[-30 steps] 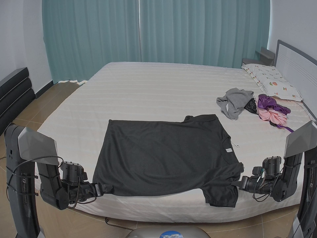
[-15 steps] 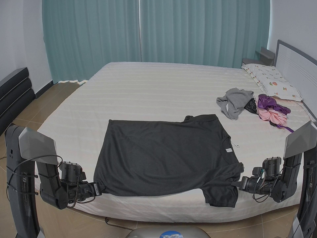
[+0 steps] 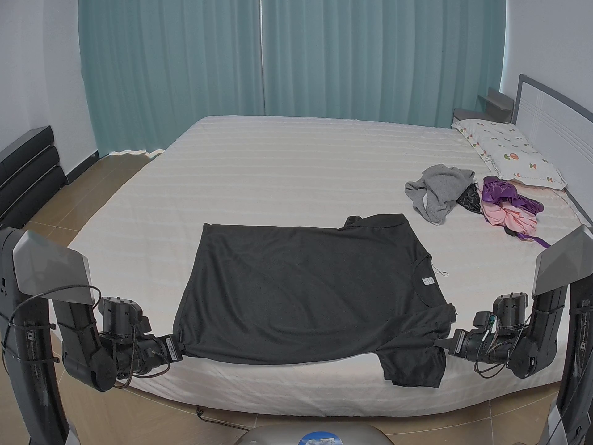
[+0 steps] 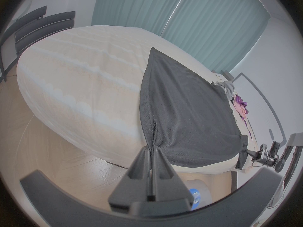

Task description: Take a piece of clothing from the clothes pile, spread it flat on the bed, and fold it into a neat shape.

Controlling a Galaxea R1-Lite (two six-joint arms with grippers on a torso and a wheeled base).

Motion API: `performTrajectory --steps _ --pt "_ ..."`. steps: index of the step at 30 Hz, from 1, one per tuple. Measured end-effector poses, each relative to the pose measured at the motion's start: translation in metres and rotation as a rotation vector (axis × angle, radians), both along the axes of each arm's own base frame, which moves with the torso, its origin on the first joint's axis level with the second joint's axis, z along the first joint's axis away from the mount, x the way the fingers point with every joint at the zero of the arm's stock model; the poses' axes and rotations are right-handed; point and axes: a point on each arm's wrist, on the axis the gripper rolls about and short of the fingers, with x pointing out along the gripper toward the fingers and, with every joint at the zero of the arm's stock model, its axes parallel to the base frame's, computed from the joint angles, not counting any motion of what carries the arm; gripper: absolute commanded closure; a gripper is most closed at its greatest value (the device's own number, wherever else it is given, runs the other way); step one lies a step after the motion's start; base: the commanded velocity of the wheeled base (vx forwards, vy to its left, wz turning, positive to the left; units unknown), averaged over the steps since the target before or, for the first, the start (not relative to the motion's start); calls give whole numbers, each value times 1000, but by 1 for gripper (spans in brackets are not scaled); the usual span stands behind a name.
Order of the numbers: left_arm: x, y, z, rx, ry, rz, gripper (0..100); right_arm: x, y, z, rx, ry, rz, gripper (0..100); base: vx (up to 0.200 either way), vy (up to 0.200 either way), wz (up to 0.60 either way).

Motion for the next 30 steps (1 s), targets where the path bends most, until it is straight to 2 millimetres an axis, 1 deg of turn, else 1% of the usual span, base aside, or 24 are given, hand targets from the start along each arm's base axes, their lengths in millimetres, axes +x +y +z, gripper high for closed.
performTrajectory --steps 4,13,19,24,30 --pt "-2 1 6 -28 -4 31 100 -2 -2 5 10 -8 2 100 0 0 0" --pt "-5 11 19 -73 -26 104 100 -14 -5 23 11 -34 14 100 0 0 0" --pt "-8 12 27 -95 -41 129 100 -32 -6 32 -2 -21 25 100 0 0 0" --pt "-14 14 30 -94 -34 135 100 -47 -7 32 -22 5 41 100 0 0 0" --pt "-22 16 30 -83 -20 138 100 -59 -10 36 -19 13 61 100 0 0 0"
